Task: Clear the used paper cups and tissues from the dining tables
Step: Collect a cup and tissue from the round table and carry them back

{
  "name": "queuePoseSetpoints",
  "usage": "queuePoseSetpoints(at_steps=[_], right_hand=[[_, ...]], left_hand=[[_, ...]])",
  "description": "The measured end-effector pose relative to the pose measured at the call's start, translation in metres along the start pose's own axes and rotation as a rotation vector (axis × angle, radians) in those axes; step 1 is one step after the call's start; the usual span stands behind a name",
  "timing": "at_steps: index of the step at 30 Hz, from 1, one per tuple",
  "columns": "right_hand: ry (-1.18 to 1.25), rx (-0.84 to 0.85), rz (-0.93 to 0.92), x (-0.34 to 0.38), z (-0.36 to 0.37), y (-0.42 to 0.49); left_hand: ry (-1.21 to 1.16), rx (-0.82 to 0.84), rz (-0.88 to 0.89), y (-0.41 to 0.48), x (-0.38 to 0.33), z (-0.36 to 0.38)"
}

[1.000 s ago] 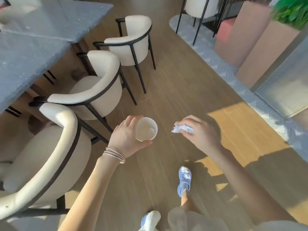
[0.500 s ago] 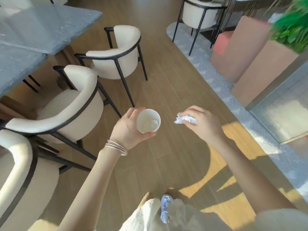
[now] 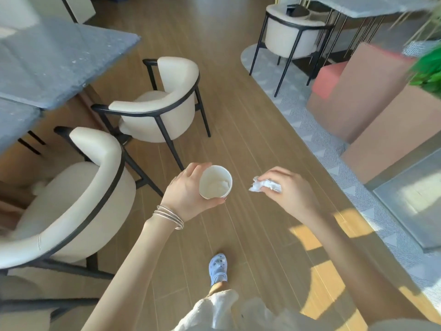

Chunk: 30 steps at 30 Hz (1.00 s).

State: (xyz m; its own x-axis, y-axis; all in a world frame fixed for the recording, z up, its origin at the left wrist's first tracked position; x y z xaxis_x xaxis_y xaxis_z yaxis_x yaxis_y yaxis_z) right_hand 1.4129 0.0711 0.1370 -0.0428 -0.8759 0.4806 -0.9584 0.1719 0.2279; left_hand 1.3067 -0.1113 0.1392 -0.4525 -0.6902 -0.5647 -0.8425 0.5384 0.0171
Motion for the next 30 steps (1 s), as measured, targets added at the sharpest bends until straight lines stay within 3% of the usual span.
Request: queuePoseSetpoints(at_steps=[10,20,30], right_hand=[[0.028,-0.120,0.003,-0.058,-0.026,0.173],[0.071,0.025,0.005,-0.173,-0.004,0.301],[0.085,0.083,-0.094,-0.277,-0.064,0.476]], left_hand=[[0.052,0.010,0.041,0.189,-0.004,-0.023],[0.065,0.038,-0.007,0.352,-0.019,0.017],[0.020,-0.031,-0.057,0.531,-0.071,0.039]])
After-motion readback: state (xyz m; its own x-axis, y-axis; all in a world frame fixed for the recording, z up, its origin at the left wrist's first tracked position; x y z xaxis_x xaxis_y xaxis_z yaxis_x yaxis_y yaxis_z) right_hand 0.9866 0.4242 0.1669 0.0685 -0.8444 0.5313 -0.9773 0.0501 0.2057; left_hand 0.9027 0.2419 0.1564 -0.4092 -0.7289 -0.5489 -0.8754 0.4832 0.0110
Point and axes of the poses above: each hand's wrist, its own y-axis towards the middle knuckle, its own z-axis out of the palm, x = y × z, the point moved 9 cm from there along y, towards the middle knuckle, and after that the axes turned 10 degrees about -z, right-handed, at the moved point
